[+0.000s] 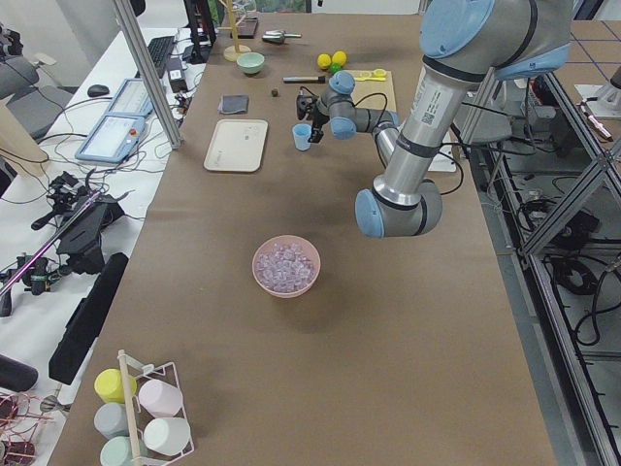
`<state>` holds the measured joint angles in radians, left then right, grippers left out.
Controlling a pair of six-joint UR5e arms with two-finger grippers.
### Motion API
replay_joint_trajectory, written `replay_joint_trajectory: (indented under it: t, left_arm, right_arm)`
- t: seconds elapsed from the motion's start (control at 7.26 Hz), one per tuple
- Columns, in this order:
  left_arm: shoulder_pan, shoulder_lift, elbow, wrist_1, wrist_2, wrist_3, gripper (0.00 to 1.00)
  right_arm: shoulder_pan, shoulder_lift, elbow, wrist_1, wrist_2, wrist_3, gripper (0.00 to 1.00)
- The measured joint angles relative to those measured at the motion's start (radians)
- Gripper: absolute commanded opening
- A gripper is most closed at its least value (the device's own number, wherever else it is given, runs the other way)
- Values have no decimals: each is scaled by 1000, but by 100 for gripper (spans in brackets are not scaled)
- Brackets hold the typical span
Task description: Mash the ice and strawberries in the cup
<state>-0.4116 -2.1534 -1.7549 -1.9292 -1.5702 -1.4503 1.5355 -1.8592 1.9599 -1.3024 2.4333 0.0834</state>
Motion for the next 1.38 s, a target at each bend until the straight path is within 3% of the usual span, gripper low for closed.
replay_joint_trajectory:
  t: [0.28,0.41,0.83,1.1,1.38]
  left_arm:
    - [-63,55,-152,275,-121,181,98]
    - [-112,93,-199,341,-180,253,99]
    - [-321,329,-289,377,-337,702,99]
    - [-474,435,-271,372,-433,1018,98]
    - [-560,460,-190,330,-452,1235,98]
  right_arm:
    - [0,-3,-1,0,-1,-1,100]
    - [0,-5,-1,0,0,-1,100]
    - [0,-9,-1,0,-1,0,100]
    - [0,-9,-1,0,-3,2,100]
    - [0,-9,-1,-1,-4,2,100]
